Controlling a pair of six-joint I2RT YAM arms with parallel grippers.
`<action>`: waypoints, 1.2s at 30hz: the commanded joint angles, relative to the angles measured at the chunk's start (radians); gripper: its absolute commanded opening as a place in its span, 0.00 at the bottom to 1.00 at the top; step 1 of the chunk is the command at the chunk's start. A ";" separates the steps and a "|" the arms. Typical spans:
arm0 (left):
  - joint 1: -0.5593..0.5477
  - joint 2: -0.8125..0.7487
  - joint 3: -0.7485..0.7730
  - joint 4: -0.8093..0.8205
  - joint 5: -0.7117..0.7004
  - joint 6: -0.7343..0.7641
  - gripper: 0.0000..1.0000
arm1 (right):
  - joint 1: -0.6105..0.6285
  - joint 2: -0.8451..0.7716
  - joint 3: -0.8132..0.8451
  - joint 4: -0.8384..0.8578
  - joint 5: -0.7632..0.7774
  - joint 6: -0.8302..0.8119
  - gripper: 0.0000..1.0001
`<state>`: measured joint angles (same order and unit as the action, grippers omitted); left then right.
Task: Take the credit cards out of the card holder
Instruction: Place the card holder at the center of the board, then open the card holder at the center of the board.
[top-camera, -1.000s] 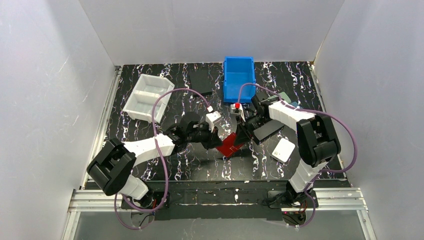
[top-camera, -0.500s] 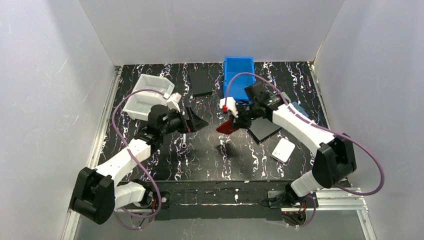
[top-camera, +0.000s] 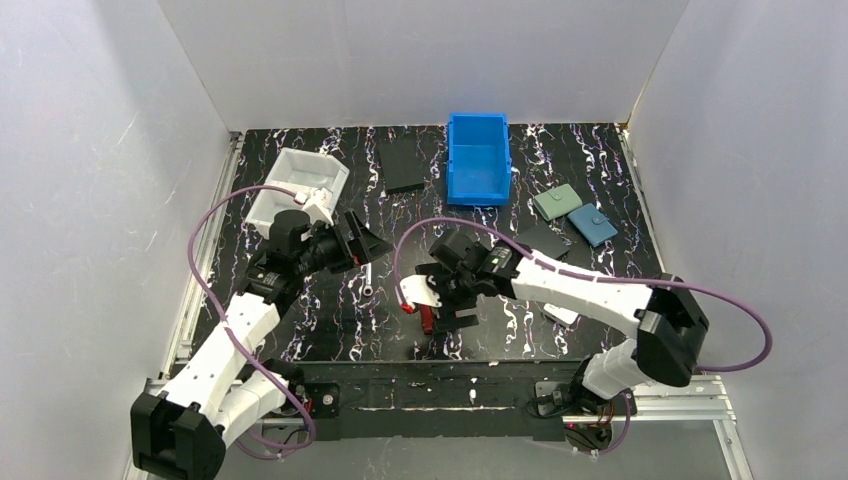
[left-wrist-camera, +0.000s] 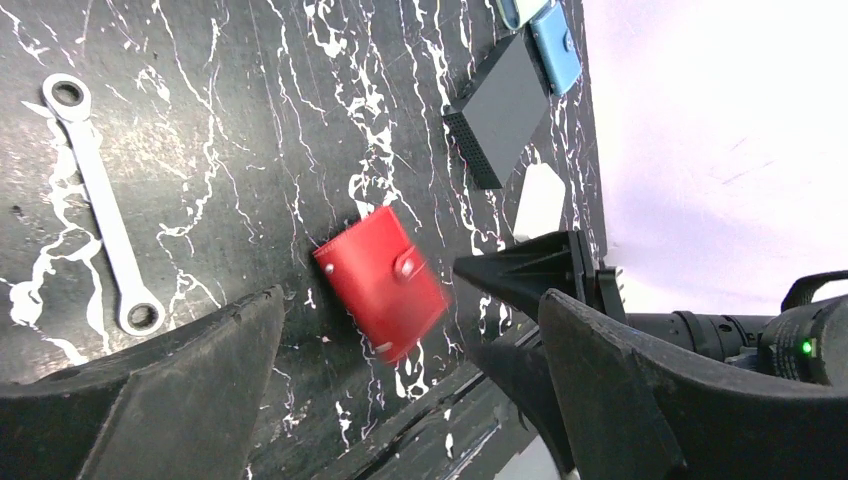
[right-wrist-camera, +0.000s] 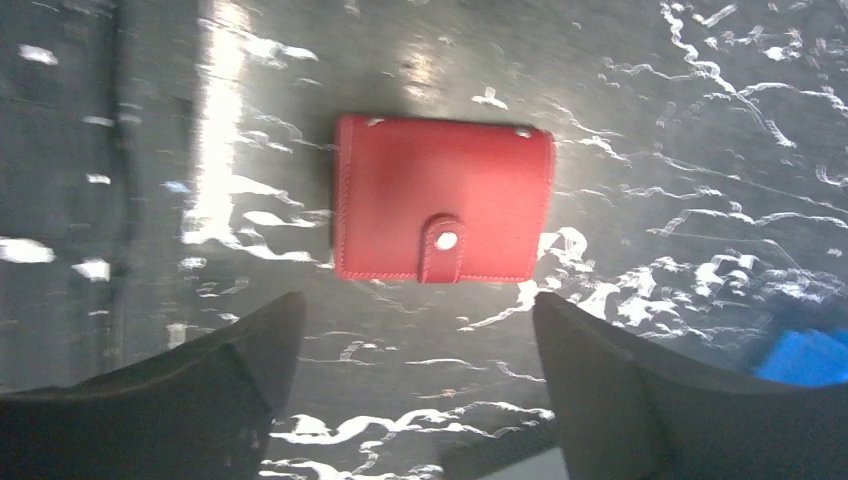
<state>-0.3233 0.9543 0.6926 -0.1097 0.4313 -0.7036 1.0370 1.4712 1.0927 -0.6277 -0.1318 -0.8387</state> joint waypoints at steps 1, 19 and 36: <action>0.007 -0.014 -0.007 -0.071 0.031 0.038 0.98 | -0.062 -0.098 0.103 -0.168 -0.274 0.014 0.98; -0.285 -0.016 -0.083 -0.138 -0.319 0.114 0.89 | -0.449 -0.140 -0.273 0.211 -0.715 0.103 0.98; -0.278 -0.156 -0.106 -0.068 -0.214 -0.052 0.98 | -0.486 -0.299 -0.310 0.140 -0.702 -0.043 0.99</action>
<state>-0.6041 0.7479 0.5068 -0.0902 0.1474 -0.7368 0.5564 1.1915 0.8001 -0.4931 -0.8120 -0.8574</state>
